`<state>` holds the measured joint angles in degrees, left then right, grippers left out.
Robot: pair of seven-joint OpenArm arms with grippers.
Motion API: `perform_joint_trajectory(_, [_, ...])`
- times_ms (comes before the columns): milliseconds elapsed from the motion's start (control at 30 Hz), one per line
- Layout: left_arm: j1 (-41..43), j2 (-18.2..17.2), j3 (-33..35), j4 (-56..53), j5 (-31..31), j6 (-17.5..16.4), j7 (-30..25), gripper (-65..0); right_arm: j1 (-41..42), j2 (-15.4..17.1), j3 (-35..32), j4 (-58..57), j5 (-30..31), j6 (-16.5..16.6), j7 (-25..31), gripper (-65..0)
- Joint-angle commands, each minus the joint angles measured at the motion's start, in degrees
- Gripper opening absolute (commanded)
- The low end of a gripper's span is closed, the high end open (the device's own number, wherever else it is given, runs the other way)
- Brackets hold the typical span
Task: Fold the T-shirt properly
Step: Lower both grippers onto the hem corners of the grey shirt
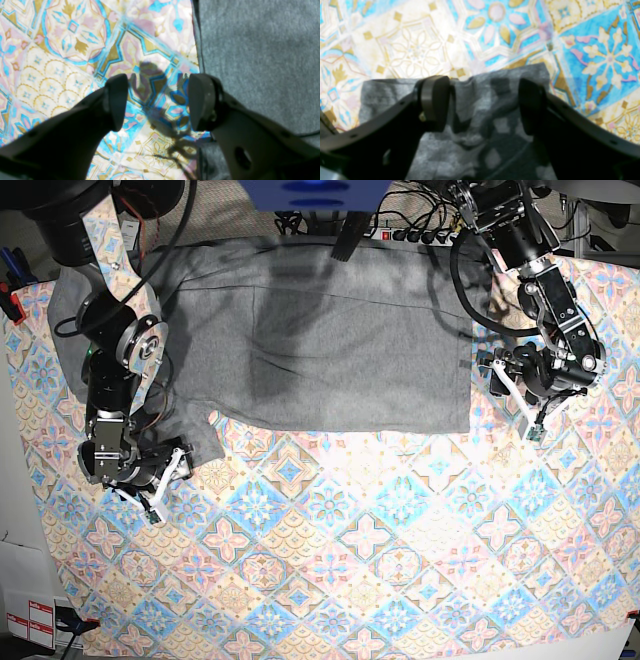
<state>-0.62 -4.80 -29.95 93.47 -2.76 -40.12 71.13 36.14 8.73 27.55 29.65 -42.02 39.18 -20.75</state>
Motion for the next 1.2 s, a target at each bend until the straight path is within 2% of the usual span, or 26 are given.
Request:
perform_joint_trajectory(0, [-0.65,-0.7,-0.07,0.81,-0.27,0.12,-0.58,-28.0,1.62,0.63,-0.08,0.64,0.39,-0.01,0.84,-22.9])
perform_joint_trajectory(333, [-2.41,-0.35,0.2,0.64,-0.27,0.12,-0.41,-28.0,1.53,0.63,-0.08,-3.32,0.31,-0.01,0.84,-23.0])
perform_joint_trajectory(733, [-9.79,0.27,-0.15,-14.92,-0.8,0.12,-1.11,-28.0,-0.4,0.63,-0.08,-3.06,0.31,-0.01,0.58,-23.0])
perform_joint_trajectory(867, [-9.79,0.45,-0.07,-16.5,-0.62,0.12,-5.77,-28.0,-0.49,0.63,-0.08,-3.06,0.31,-0.01,0.49,-23.0])
perform_joint_trajectory(1067, [-11.82,0.27,-0.15,-29.43,-0.71,0.12,-12.01,-28.0,-0.58,0.63,-0.08,-3.06,0.31,-0.01,0.49,-23.0])
perform_joint_trajectory(1167, [-13.22,0.36,0.02,-34.17,-0.71,0.12,-13.42,-28.0,-0.58,0.63,-0.08,-3.23,0.31,-0.01,0.4,-23.0])
